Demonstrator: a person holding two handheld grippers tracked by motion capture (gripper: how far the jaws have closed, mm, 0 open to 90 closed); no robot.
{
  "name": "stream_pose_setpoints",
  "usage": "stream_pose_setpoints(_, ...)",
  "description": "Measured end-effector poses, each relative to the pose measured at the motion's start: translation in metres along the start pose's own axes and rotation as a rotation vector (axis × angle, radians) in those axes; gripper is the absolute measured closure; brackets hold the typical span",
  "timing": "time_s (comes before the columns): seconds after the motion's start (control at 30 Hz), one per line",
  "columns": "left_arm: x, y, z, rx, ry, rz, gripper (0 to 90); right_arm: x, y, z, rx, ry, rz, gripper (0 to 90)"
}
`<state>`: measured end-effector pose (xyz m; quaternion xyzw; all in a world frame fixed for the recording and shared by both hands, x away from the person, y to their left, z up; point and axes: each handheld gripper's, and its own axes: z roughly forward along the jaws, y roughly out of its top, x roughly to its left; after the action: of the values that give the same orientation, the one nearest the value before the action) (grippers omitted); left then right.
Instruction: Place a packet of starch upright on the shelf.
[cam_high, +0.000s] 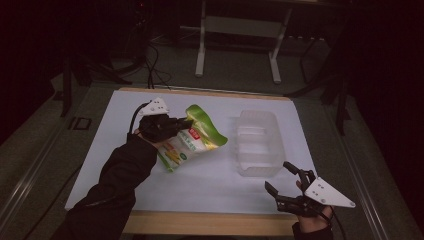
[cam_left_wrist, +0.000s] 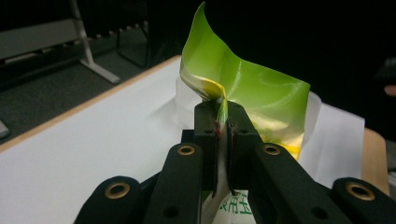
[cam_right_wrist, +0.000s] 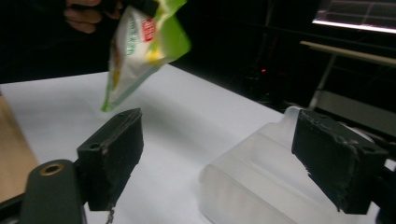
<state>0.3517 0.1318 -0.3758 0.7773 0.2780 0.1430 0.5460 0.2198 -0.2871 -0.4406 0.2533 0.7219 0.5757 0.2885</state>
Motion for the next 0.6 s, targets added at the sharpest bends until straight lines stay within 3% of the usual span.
stream_pose_setpoints(0.03, -0.002, 0.001, 0.001, -0.009, 0.000, -0.004, 86.1, 0.001, 0.002, 0.001, 0.034, 0.008, 0.030, 14.0)
stream_pose_setpoints(0.07, -0.005, 0.002, 0.002, -0.024, 0.002, -0.008, 86.1, 0.001, 0.002, 0.001, 0.034, 0.008, 0.030, 14.0)
stream_pose_setpoints(0.1, -0.010, 0.004, 0.003, -0.041, 0.004, -0.009, 86.1, 0.000, 0.004, 0.002, 0.056, 0.003, 0.072, 12.9)
stream_pose_setpoints(0.2, -0.015, 0.005, 0.004, -0.057, 0.001, -0.013, 86.0, -0.002, 0.008, 0.002, 0.054, 0.023, 0.113, 12.1)
stream_pose_setpoints(0.27, -0.019, 0.007, 0.006, -0.071, -0.016, -0.022, 86.0, -0.001, 0.015, 0.002, 0.048, 0.023, 0.101, 10.4)
stream_pose_setpoints(0.4, -0.029, 0.009, 0.012, -0.066, -0.041, 0.009, 86.1, 0.002, 0.024, 0.006, 0.035, 0.033, 0.086, 10.2)
stream_pose_setpoints(0.6, -0.042, 0.009, 0.018, -0.135, -0.056, -0.008, 86.1, 0.004, 0.034, 0.017, 0.062, 0.058, 0.070, 10.3)
